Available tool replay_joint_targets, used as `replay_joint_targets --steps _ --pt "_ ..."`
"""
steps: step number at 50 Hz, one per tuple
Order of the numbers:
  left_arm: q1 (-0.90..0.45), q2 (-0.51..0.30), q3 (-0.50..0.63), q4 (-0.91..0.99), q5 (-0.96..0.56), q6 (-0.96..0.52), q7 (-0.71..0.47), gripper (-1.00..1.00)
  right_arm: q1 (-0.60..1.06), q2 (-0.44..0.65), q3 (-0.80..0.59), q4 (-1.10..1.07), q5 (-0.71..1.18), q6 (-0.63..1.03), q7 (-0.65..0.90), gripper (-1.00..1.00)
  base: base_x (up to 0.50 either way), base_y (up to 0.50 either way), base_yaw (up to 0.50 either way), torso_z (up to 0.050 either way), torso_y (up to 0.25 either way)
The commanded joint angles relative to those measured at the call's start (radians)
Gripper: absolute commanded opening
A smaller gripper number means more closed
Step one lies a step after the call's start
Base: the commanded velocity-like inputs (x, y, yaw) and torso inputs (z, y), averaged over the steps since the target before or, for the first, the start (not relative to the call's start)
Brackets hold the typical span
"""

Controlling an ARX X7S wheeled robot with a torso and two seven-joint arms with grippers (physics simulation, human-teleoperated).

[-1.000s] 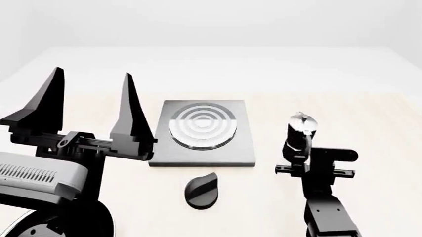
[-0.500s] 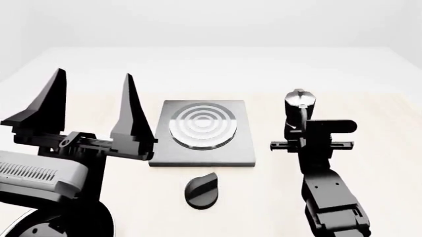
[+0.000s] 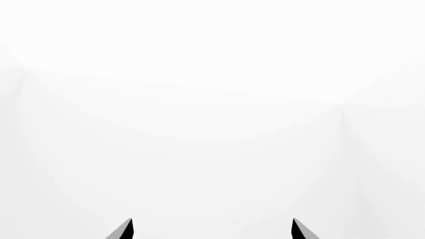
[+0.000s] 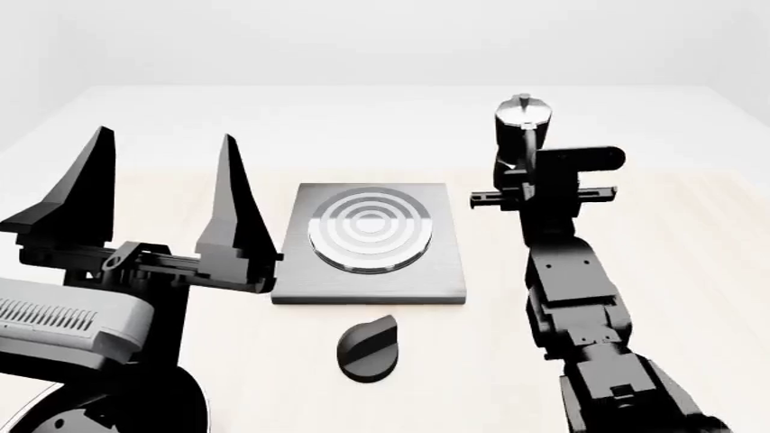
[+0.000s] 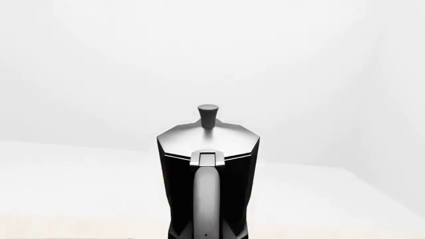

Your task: Turn on the stove and put the moka pot on it.

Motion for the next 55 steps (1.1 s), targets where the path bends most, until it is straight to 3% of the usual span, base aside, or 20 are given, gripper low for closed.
replay_joint_targets --steps 1,12,17,23,37,45,55 --pt "-0.002 -0.009 -0.002 0.014 -0.007 -0.013 -0.007 1.00 0.123 -0.057 0.044 0.111 -0.061 -0.106 -0.066 -1.00 0.00 0.00 0.00 0.000 0.000" --pt "-0.006 -0.013 0.005 0.020 -0.005 -0.026 -0.013 1.00 0.148 -0.120 0.163 0.112 -0.070 -0.089 -0.111 -1.00 0.00 0.00 0.00 0.000 0.002" --pt "-0.008 -0.011 0.012 0.019 -0.003 -0.026 -0.012 1.00 0.155 -0.126 -0.103 0.112 0.176 -0.076 -0.061 -1.00 0.00 0.00 0.00 0.000 0.000" --pt "-0.009 -0.012 0.012 0.014 -0.005 -0.024 -0.012 1.00 0.138 -0.126 -0.311 0.112 0.391 -0.101 -0.043 -1.00 0.00 0.00 0.00 0.000 0.002" --pt "-0.009 -0.012 0.015 0.006 -0.005 -0.012 -0.011 1.00 0.154 -0.126 -1.033 0.075 1.052 -0.199 0.018 -1.00 0.00 0.00 0.00 0.000 0.001" --pt "-0.008 -0.013 0.014 0.006 -0.006 -0.007 -0.013 1.00 0.170 -0.126 -1.210 0.030 1.222 -0.212 0.029 -1.00 0.00 0.00 0.00 0.002 0.001" --pt "-0.003 -0.019 0.007 0.021 -0.017 -0.013 -0.022 1.00 0.148 -0.126 -1.259 -0.017 1.225 -0.229 0.042 -1.00 0.00 0.00 0.00 0.000 0.001"
